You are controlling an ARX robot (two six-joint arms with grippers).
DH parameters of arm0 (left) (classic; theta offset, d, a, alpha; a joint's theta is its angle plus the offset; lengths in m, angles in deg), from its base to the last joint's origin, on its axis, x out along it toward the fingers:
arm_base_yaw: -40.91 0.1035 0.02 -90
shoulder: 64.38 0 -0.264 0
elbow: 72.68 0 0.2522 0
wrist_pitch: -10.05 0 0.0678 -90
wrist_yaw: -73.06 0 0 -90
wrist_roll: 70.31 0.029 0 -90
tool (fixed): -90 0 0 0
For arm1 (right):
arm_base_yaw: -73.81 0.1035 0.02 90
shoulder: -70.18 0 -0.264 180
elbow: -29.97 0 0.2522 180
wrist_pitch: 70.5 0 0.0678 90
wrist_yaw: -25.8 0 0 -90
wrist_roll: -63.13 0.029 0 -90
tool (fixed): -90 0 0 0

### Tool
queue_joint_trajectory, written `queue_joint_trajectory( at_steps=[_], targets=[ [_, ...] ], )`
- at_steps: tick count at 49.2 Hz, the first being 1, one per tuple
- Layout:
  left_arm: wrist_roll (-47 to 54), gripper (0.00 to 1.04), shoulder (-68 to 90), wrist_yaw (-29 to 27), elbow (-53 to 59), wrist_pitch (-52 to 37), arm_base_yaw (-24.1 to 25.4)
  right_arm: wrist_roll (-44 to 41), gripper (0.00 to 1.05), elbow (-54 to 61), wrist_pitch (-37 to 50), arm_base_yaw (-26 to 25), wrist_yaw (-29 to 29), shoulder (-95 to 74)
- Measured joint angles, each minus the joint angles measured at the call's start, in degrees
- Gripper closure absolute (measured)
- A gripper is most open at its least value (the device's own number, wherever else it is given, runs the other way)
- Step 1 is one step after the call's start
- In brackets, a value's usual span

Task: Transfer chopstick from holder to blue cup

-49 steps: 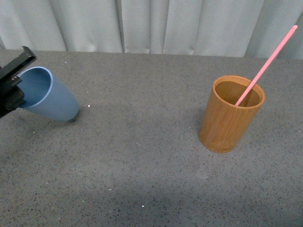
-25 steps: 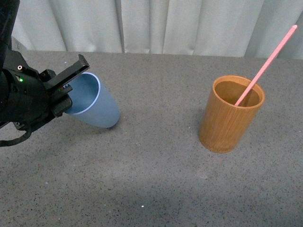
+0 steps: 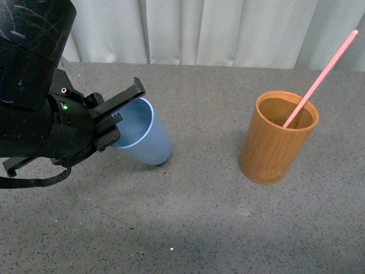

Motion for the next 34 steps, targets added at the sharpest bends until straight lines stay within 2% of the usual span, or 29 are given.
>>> queue_joint_trajectory(
  at_steps=[34],
  targets=[
    [-0.13,1.01,0.44,-0.33,-0.02,0.37,-1.25,0.00,0.10,0.00,0.00,0.00,0.00,0.00]
  ],
)
